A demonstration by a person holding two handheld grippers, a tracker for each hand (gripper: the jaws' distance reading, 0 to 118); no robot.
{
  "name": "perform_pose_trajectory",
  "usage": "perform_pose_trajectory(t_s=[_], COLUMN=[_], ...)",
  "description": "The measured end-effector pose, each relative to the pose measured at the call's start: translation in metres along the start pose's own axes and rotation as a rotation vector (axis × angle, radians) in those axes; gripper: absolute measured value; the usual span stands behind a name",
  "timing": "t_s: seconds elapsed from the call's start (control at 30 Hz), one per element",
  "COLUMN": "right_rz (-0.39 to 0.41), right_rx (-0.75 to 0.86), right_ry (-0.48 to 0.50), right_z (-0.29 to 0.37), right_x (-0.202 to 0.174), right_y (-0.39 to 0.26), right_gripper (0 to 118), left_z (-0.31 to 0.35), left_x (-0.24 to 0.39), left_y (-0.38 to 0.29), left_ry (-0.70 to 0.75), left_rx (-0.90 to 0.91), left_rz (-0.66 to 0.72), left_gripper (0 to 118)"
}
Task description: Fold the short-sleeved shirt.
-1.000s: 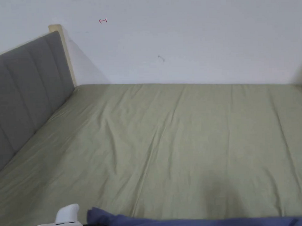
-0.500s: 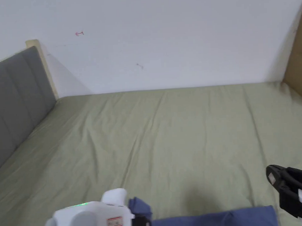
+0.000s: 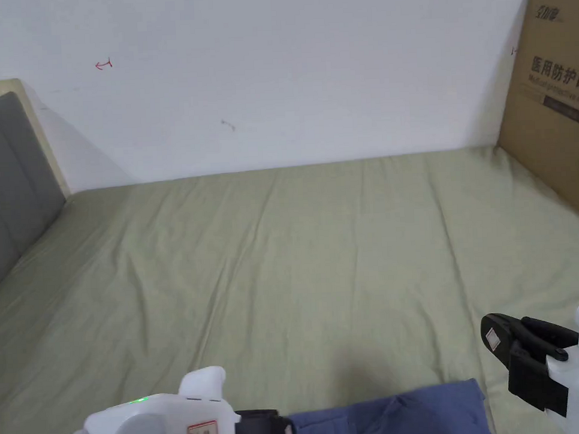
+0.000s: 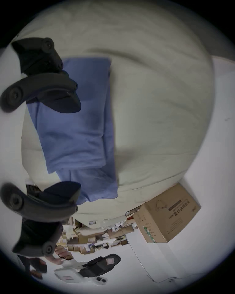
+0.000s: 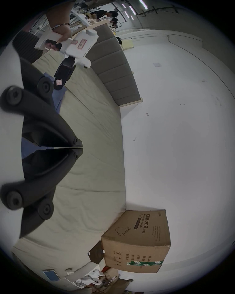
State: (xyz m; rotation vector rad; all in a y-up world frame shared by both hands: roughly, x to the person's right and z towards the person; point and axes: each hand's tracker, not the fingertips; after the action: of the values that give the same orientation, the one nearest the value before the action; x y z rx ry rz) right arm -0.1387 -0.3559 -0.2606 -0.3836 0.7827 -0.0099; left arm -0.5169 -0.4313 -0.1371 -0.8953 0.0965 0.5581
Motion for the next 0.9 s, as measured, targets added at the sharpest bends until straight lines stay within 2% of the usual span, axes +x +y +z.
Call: perform_pose_trajectory(t_s=[0.03,0.13,0.2,0.4,0.5,0.53,0.6,0.67,0.7,0.83,0.87,0.9], right_rz=[-0.008,-0.039,-0.060,-0.084,-0.088,-0.091,-0.096,-0.093,-0.087,-0.061,-0.056,-0.051], right_rx=[-0.002,-0.018,-0.024,-0.047,-0.059,-0.060,-0.063,-0.067,-0.070,-0.068,-0.068,-0.070], right_ry=[-0.002,-0.010,-0.010,-0.021,-0.033,-0.033,-0.029,-0.026,-0.022,-0.011,-0.009,-0.008], right_z=[-0.002,-0.008,-0.009,-0.010,-0.010,-0.010,-0.010,-0.012,-0.012,-0.012,-0.011,-0.012], right_x=[0.001,0.005,0.009,0.015,0.016,0.016,0.016,0.013,0.012,0.006,0.004,0.003], right_y=[-0.001,-0.004,-0.008,-0.013,-0.013,-0.013,-0.013,-0.011,-0.010,-0.004,-0.004,-0.003], right_gripper=[1,1,1,1,1,1,1,1,1,1,1,1], left_z=[0.007,0.005,-0.016,-0.099,-0.115,-0.113,-0.103,-0.090,-0.079,-0.027,-0.014,-0.002], left_x=[0.001,0.008,0.016,0.047,0.056,0.059,0.055,0.047,0.032,-0.027,-0.046,-0.067], left_y=[-0.001,-0.007,-0.012,-0.033,-0.039,-0.037,-0.034,-0.030,-0.028,-0.017,-0.015,-0.013], left_ry=[0.012,0.001,-0.051,-0.046,-0.021,-0.056,-0.254,-0.484,-0.538,-0.530,-0.519,-0.501], left_rx=[0.004,-0.015,-0.104,-0.289,-0.248,-0.240,-0.251,-0.253,-0.221,-0.033,0.005,0.045], left_rz=[-0.018,-0.039,-0.050,-0.101,-0.126,-0.106,-0.025,0.122,0.177,0.285,0.330,0.359], left_gripper=[0,1,1,0,0,0,0,1,1,1,4,18])
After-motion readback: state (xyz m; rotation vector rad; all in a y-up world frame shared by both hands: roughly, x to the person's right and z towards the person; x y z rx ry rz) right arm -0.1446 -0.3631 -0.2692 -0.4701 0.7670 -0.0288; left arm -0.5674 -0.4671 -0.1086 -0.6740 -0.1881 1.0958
